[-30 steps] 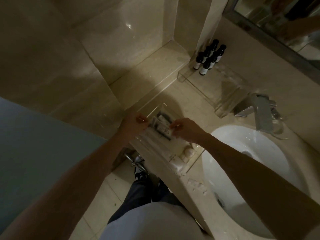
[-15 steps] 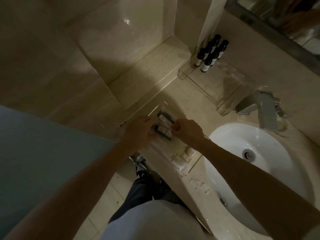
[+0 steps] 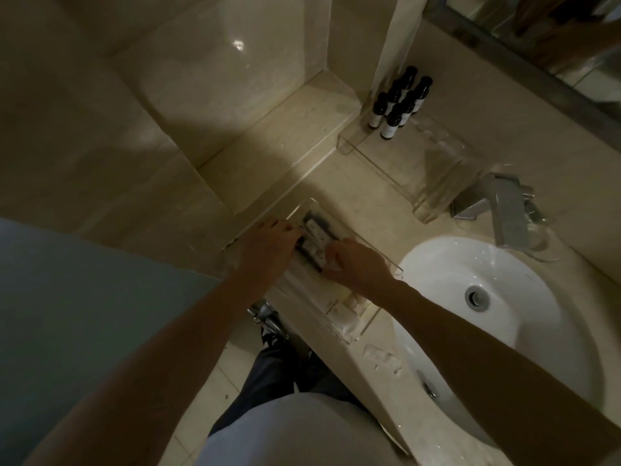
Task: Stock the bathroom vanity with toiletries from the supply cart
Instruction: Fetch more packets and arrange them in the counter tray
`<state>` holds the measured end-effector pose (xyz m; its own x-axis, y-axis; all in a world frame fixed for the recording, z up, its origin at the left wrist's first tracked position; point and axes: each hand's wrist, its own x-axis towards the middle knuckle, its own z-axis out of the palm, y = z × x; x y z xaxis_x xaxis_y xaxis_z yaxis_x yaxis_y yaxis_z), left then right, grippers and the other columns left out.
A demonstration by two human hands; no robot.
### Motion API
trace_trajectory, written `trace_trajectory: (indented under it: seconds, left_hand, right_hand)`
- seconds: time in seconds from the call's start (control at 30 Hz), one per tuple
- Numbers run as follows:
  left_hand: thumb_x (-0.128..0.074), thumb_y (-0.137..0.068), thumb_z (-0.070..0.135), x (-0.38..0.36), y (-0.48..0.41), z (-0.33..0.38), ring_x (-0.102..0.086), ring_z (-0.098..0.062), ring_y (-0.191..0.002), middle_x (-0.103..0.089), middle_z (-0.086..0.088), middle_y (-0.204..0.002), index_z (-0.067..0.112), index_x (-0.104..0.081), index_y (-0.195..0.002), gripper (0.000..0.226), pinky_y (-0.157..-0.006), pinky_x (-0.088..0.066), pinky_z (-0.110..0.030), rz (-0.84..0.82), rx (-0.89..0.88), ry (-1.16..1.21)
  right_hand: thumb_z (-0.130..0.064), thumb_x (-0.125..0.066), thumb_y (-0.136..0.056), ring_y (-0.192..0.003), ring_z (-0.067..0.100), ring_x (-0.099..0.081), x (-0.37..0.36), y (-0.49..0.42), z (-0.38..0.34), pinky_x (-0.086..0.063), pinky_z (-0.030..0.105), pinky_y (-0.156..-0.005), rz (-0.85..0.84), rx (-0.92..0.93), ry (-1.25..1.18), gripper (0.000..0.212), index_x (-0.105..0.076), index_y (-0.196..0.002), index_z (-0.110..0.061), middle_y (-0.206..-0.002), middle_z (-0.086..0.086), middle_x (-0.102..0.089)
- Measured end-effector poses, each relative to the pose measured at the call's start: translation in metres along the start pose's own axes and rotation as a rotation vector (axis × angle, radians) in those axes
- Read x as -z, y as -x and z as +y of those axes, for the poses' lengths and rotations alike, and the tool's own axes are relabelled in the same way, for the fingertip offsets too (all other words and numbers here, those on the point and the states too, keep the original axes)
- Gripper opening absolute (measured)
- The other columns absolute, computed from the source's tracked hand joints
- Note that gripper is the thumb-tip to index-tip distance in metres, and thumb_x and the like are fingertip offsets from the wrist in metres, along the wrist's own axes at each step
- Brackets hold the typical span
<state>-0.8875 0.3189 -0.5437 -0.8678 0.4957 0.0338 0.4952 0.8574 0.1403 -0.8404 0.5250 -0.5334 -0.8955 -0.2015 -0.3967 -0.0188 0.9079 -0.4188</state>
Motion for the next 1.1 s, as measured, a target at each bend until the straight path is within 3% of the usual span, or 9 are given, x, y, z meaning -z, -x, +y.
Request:
trace_trajectory:
  seconds: [0.13, 0.27, 0.43, 0.63, 0.7, 0.8, 0.97, 1.1]
  left_hand:
    - [-0.076, -0.083, 0.019, 0.003, -0.001, 0.001, -0.066, -0.027, -0.092, -0.073, -0.004, -0.099, 0.021, -0.074, -0.108, 0.025, -0.076, -0.053, -0.036, -0.023, 0.009, 0.021]
    - [-0.077, -0.080, 0.025, 0.009, 0.004, 0.000, -0.065, -0.026, -0.091, -0.071, -0.003, -0.095, 0.022, -0.075, -0.103, 0.023, -0.073, -0.051, -0.034, -0.036, 0.019, 0.000]
    - [-0.073, -0.079, 0.023, 0.022, 0.015, 0.005, -0.064, -0.029, -0.089, -0.071, -0.007, -0.093, 0.017, -0.074, -0.100, 0.022, -0.074, -0.051, -0.036, -0.046, 0.102, -0.012]
    - [-0.079, -0.069, 0.025, 0.055, 0.036, -0.001, -0.066, -0.027, -0.078, -0.069, -0.002, -0.082, 0.021, -0.075, -0.088, 0.019, -0.059, -0.048, -0.030, 0.004, 0.203, 0.012]
    - [-0.073, -0.073, 0.027, 0.062, 0.046, -0.011, -0.066, -0.027, -0.076, -0.068, -0.003, -0.082, 0.021, -0.073, -0.087, 0.015, -0.059, -0.049, -0.030, 0.023, 0.227, -0.019]
    - [-0.057, -0.084, 0.030, 0.074, 0.065, -0.024, -0.066, -0.030, -0.080, -0.067, -0.007, -0.089, 0.016, -0.070, -0.089, 0.020, -0.068, -0.056, -0.040, 0.025, 0.258, 0.041]
    - [-0.063, -0.091, 0.034, 0.125, 0.127, -0.034, -0.069, -0.026, -0.100, -0.071, -0.001, -0.109, 0.024, -0.072, -0.110, 0.023, -0.075, -0.055, -0.036, 0.050, 0.386, 0.035]
    - [-0.068, -0.088, 0.035, 0.157, 0.207, -0.056, -0.070, -0.033, -0.096, -0.070, -0.007, -0.109, 0.021, -0.072, -0.112, 0.028, -0.075, -0.055, -0.039, 0.084, 0.508, 0.028]
  right_hand:
    - [-0.039, -0.068, -0.088, -0.089, 0.021, -0.061, 0.000, -0.003, -0.001, -0.057, 0.039, -0.076, 0.001, -0.003, 0.010, 0.027, -0.058, -0.105, -0.021, -0.112, 0.000, -0.057]
    - [-0.039, -0.065, -0.092, -0.096, 0.016, -0.056, 0.005, -0.005, 0.007, -0.047, 0.029, -0.077, 0.036, -0.006, -0.018, 0.027, -0.062, -0.113, -0.022, -0.109, -0.005, -0.053]
    - [-0.030, -0.058, -0.096, -0.090, 0.019, -0.061, 0.019, -0.007, 0.017, -0.054, 0.037, -0.079, 0.152, -0.001, -0.078, 0.014, -0.066, -0.104, -0.023, -0.101, -0.001, -0.064]
    - [-0.028, -0.058, -0.096, -0.091, 0.017, -0.060, 0.041, -0.011, 0.002, -0.053, 0.035, -0.077, 0.159, 0.039, -0.066, 0.013, -0.067, -0.104, -0.024, -0.100, -0.004, -0.063]
    - [-0.027, -0.057, -0.096, -0.090, 0.017, -0.059, 0.044, -0.011, -0.011, -0.050, 0.033, -0.075, 0.190, 0.065, -0.071, 0.013, -0.068, -0.103, -0.022, -0.099, -0.002, -0.064]
    - [-0.026, -0.057, -0.096, -0.087, 0.015, -0.056, 0.045, -0.009, -0.039, -0.044, 0.029, -0.073, 0.206, 0.132, -0.072, 0.014, -0.068, -0.104, -0.022, -0.096, -0.005, -0.061]
    - [-0.022, -0.062, -0.091, -0.085, 0.017, -0.064, 0.042, -0.005, -0.111, -0.053, 0.034, -0.080, 0.218, 0.305, -0.086, 0.012, -0.071, -0.099, -0.021, -0.095, -0.003, -0.070]
    - [-0.018, -0.067, -0.088, -0.078, 0.020, -0.066, 0.023, 0.010, -0.195, -0.055, 0.039, -0.077, 0.192, 0.497, -0.091, 0.007, -0.072, -0.092, -0.017, -0.087, 0.000, -0.072]
